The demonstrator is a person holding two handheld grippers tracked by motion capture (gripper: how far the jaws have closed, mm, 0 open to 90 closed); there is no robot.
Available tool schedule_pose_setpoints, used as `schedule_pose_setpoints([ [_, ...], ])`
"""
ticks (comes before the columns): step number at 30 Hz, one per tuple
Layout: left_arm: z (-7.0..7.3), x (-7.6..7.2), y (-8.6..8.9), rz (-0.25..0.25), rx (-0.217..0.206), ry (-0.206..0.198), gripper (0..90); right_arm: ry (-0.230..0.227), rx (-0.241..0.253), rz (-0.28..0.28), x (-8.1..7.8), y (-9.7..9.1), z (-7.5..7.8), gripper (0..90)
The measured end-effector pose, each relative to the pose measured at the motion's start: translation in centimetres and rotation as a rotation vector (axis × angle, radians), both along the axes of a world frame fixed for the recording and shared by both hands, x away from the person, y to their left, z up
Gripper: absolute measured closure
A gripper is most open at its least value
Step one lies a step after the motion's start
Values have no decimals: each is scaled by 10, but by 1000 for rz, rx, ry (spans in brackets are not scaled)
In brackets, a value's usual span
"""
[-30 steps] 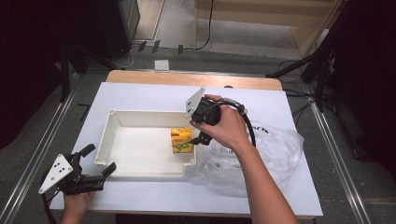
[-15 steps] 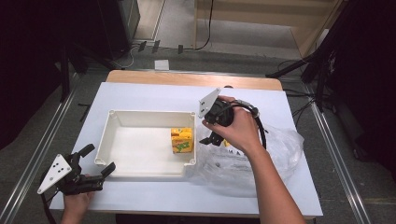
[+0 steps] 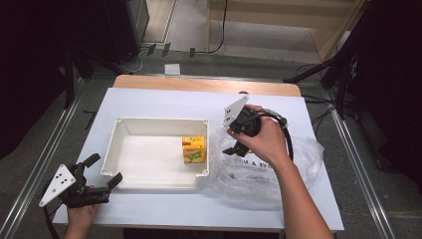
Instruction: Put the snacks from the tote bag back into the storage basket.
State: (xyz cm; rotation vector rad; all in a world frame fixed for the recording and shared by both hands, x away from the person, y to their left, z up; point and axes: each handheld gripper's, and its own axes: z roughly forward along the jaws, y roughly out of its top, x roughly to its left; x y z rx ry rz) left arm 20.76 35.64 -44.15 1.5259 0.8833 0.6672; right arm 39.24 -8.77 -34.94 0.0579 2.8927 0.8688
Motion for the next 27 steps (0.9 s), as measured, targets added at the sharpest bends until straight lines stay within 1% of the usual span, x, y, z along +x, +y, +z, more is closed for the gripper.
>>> schedule_pose_setpoints([
  [2, 0, 0, 0, 0, 2, 1, 0, -2, 3, -4, 0, -4, -1, 0],
  [3, 0, 0, 0, 0, 2, 0, 0, 5, -3, -12, -1, -6, -2, 0],
  [5, 0, 0, 0, 0, 2, 1, 0, 2, -14, -12, -2, -9, -4, 0],
  [8, 0, 0, 0, 0, 2, 1, 0, 6, -16, -22, -4, -15, -6, 0],
  [11, 0, 0, 0, 0, 3, 1, 0, 12, -12, -35, -5, -22, -8, 0],
  [13, 0, 0, 0, 1, 5, 1, 0, 7, -7, -38, -5, -28, -11, 0],
  [17, 0, 0, 0, 0, 5, 1, 0, 10, 0, -46, -6, -34, -13, 0],
  [20, 0, 0, -1, -1, 7, 1, 0, 15, -1, -61, -8, -40, -15, 0],
  [21, 0, 0, -1, 0, 5, 2, 0, 13, 3, -57, -8, -42, -15, 0],
  [25, 0, 0, -1, 1, 8, 1, 0, 16, 12, -77, -11, -52, -18, 0],
  [27, 0, 0, 0, 1, 9, 1, 0, 16, 13, -83, -12, -54, -19, 0],
])
